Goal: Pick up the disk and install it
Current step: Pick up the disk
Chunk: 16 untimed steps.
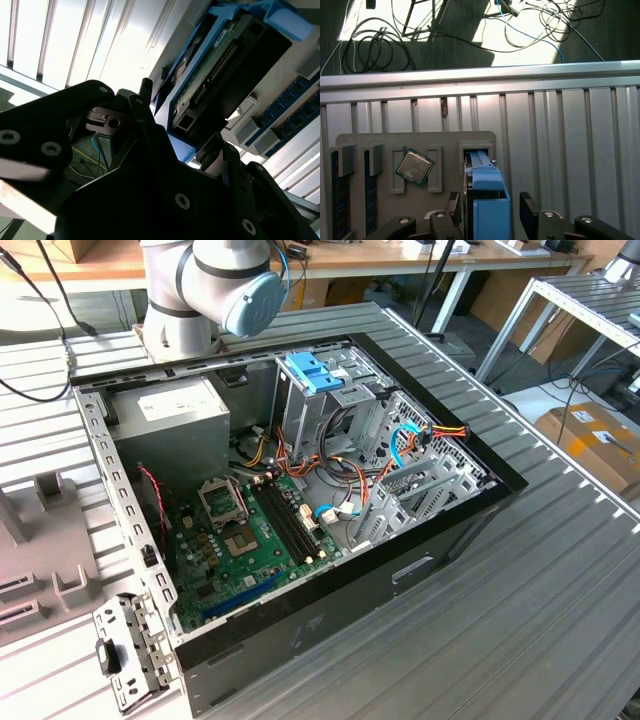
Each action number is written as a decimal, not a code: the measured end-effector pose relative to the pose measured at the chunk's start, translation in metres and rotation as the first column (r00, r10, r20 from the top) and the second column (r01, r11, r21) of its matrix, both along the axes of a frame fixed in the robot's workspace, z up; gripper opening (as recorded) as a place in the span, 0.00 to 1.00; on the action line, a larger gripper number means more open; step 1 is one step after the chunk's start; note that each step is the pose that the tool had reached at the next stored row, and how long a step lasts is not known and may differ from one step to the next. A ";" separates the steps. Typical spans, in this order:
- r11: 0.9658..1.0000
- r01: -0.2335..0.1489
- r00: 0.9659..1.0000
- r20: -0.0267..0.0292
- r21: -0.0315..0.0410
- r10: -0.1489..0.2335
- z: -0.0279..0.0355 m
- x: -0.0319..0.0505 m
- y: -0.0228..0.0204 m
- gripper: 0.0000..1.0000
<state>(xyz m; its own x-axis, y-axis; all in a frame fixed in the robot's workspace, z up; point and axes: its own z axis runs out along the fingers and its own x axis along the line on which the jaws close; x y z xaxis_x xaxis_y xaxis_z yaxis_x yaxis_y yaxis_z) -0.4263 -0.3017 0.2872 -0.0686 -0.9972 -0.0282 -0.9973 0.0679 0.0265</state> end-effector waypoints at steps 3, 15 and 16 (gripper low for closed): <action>1.000 0.000 1.000 0.000 0.000 0.000 0.0000 0.0000 0.0000 0.59; 1.000 0.000 1.000 0.000 0.001 0.000 0.0000 0.0000 0.0000 0.44; 1.000 0.000 1.000 0.000 0.001 0.000 0.0000 0.0000 0.0000 0.44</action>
